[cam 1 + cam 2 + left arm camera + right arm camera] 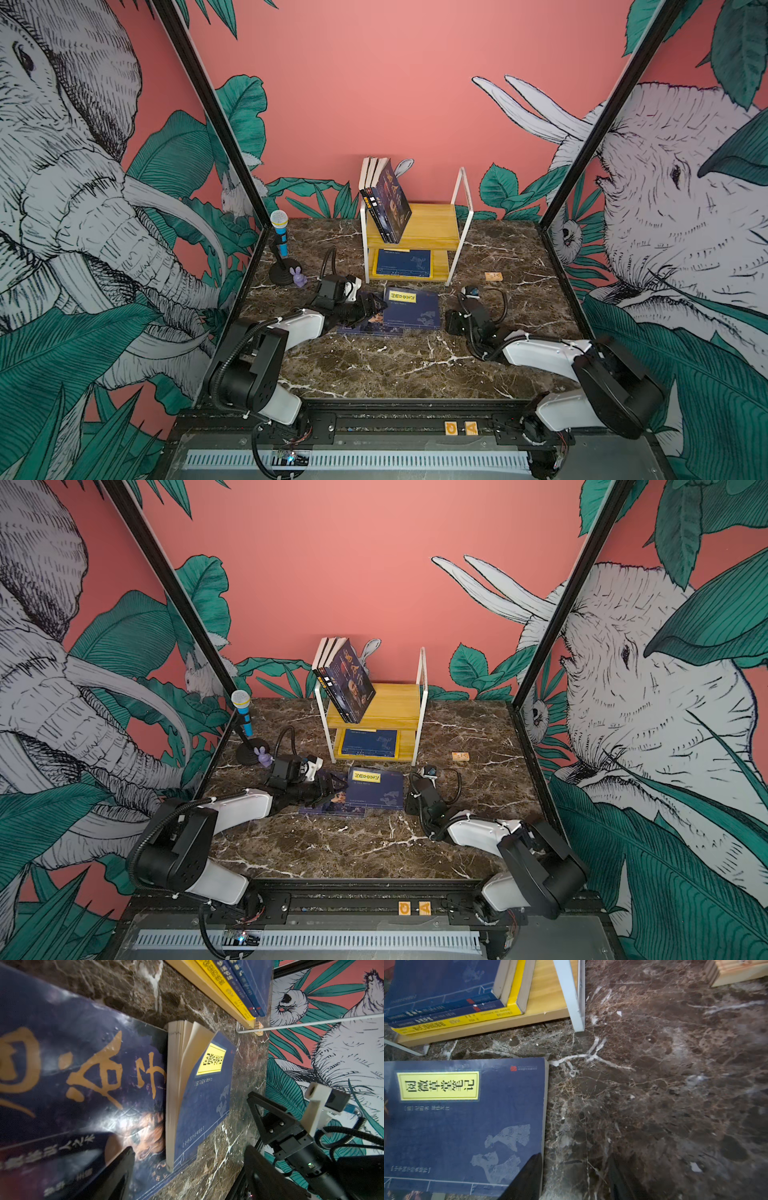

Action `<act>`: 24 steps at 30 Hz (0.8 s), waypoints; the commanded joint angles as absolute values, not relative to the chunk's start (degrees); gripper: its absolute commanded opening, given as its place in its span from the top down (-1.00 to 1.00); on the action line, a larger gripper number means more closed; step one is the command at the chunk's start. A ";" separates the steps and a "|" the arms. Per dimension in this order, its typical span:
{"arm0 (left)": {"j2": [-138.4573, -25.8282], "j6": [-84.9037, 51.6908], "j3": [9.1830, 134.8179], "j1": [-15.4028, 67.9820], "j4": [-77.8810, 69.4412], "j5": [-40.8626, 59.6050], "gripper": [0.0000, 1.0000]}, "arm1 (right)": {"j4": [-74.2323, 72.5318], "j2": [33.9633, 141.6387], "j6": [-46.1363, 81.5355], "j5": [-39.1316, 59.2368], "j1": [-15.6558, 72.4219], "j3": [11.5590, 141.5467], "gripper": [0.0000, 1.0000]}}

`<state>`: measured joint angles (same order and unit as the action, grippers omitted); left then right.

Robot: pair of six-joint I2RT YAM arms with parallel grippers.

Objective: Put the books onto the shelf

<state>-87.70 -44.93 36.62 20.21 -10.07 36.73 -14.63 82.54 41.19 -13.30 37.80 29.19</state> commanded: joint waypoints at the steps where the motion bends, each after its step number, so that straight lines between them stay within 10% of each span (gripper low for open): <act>1: -89.47 -46.98 38.48 20.70 -12.66 36.61 -0.63 | -21.33 86.23 42.86 -11.41 37.49 30.90 -0.02; 24: -99.81 -52.60 44.95 22.85 -16.22 43.39 -0.40 | -30.64 102.16 50.16 -2.14 41.30 34.99 0.25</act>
<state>-99.59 -50.94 44.12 21.98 -15.07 42.00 -33.87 99.77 48.25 -5.23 39.83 34.72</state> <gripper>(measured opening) 0.706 0.378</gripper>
